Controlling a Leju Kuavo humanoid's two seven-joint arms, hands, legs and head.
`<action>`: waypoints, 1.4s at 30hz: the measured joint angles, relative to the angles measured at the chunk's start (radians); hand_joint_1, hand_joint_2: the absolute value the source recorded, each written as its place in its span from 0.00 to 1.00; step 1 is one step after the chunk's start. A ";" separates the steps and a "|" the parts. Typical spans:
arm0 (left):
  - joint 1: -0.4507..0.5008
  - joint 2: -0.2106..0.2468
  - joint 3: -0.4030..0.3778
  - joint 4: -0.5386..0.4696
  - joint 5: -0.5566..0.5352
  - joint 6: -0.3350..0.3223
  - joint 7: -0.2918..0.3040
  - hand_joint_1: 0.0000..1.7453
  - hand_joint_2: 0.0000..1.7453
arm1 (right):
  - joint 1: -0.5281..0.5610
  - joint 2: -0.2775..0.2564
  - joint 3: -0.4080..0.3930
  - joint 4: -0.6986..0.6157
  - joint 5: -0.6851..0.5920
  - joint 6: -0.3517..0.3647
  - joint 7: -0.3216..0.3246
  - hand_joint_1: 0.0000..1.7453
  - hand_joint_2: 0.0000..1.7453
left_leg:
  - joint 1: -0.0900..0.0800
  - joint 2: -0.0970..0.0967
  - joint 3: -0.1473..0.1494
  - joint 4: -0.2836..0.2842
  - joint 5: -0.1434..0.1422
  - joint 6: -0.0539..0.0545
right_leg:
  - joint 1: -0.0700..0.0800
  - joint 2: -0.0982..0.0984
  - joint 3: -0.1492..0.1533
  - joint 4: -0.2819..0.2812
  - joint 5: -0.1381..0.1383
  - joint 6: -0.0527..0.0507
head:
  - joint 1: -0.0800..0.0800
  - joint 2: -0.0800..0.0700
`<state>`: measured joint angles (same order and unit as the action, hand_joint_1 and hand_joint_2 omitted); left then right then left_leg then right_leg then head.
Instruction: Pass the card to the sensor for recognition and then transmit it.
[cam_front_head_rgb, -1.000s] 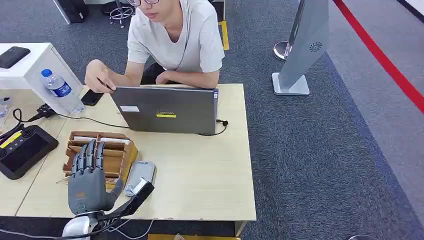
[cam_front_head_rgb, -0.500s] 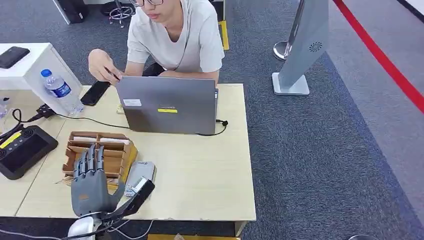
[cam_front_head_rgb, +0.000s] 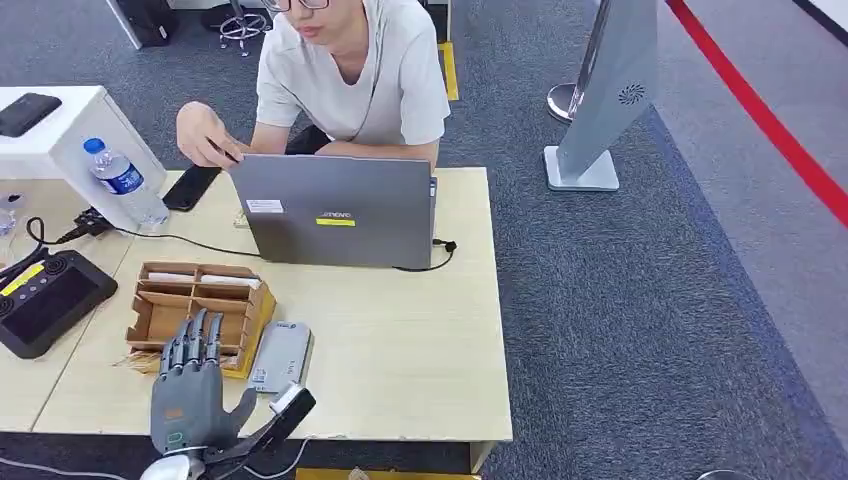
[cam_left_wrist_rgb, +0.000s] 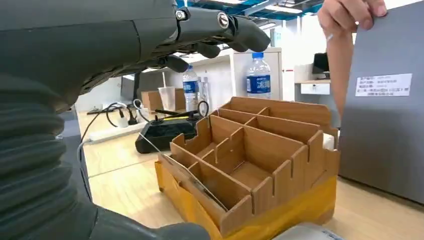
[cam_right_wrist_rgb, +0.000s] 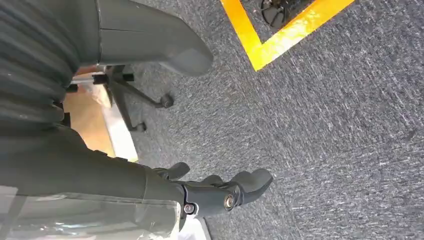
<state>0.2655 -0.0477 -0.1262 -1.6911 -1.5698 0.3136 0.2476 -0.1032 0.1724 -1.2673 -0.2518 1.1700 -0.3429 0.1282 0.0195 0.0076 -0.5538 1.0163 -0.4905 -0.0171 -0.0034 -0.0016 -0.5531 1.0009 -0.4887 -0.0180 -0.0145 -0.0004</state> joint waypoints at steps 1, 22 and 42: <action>0.000 -0.005 0.012 0.000 0.000 0.000 -0.003 0.00 1.00 | 0.000 0.000 0.000 0.000 0.000 0.000 0.001 0.00 1.00 | 0.000 0.000 0.000 0.000 0.000 0.000 | 0.000 0.000 0.000 0.000 0.000 0.000 | 0.000 0.000; -0.007 -0.059 0.315 0.031 0.000 0.024 -0.060 0.00 1.00 | 0.000 0.000 0.000 0.000 0.019 0.009 0.003 0.00 1.00 | 0.000 0.000 0.000 0.000 0.000 0.000 | 0.000 0.000 0.000 0.000 0.000 0.000 | 0.000 0.000; -0.074 0.063 0.257 0.162 0.000 0.102 0.208 0.00 1.00 | 0.000 -0.002 0.017 0.000 0.073 0.032 0.000 0.00 1.00 | 0.000 -0.001 0.001 0.000 0.001 0.000 | 0.000 -0.001 0.000 0.000 0.000 0.000 | 0.000 0.000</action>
<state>0.1911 0.0152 0.1310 -1.5287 -1.5698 0.4158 0.4558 -0.1034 0.1709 -1.2501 -0.2518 1.2432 -0.3109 0.1278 0.0196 0.0068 -0.5529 1.0162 -0.4896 -0.0173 -0.0033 -0.0022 -0.5533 1.0012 -0.4887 -0.0181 -0.0145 -0.0004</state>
